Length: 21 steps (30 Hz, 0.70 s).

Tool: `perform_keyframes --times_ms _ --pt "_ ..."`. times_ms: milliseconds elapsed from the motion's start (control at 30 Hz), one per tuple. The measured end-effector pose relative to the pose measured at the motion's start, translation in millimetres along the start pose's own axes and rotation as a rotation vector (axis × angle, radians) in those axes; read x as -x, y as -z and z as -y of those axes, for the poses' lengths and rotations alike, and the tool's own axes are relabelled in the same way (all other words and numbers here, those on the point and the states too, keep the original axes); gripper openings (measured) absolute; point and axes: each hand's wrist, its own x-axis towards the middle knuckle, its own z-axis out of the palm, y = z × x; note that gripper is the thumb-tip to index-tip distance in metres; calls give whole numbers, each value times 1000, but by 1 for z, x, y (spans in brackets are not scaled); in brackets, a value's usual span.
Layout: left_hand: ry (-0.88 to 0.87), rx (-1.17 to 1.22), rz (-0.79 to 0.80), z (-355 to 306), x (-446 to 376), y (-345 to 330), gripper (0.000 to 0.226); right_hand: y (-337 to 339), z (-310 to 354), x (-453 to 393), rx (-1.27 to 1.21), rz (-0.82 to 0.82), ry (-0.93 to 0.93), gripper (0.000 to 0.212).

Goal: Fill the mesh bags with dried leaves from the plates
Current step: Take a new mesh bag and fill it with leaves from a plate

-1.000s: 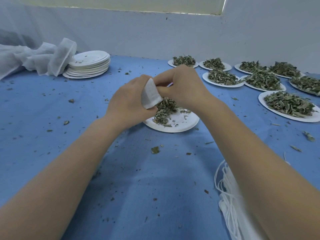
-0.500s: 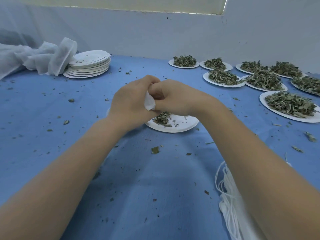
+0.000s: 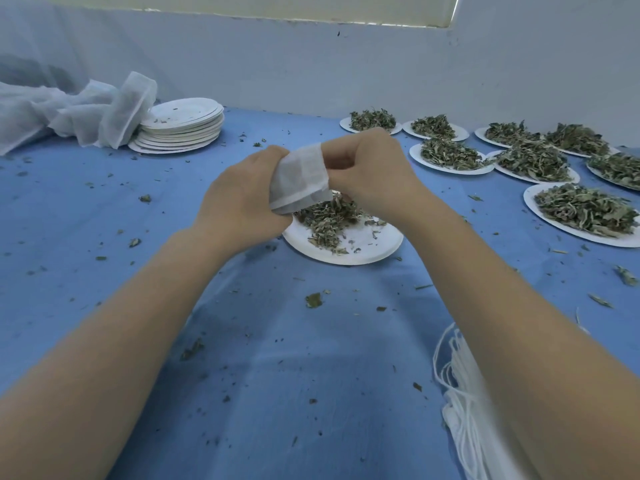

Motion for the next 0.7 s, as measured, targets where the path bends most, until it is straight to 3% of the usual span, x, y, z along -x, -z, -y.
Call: perform_keyframes --times_ms 100,233,367,533,633,700 --pt "-26 11 1 -4 0 -3 48 -10 -1 -2 201 -68 -36 24" --pt "-13 -47 36 -8 1 -8 35 -19 0 2 186 -27 -28 15" --pt "-23 -38 -35 -11 0 -3 40 -16 1 2 85 157 -66 15" --pt "-12 12 58 -11 4 -3 44 -5 2 2 119 318 -67 12" --pt "40 -12 58 -1 6 -5 51 2 -2 3 23 243 -80 30" --pt "67 -25 32 6 6 -5 53 6 -7 2 -106 133 -91 26"
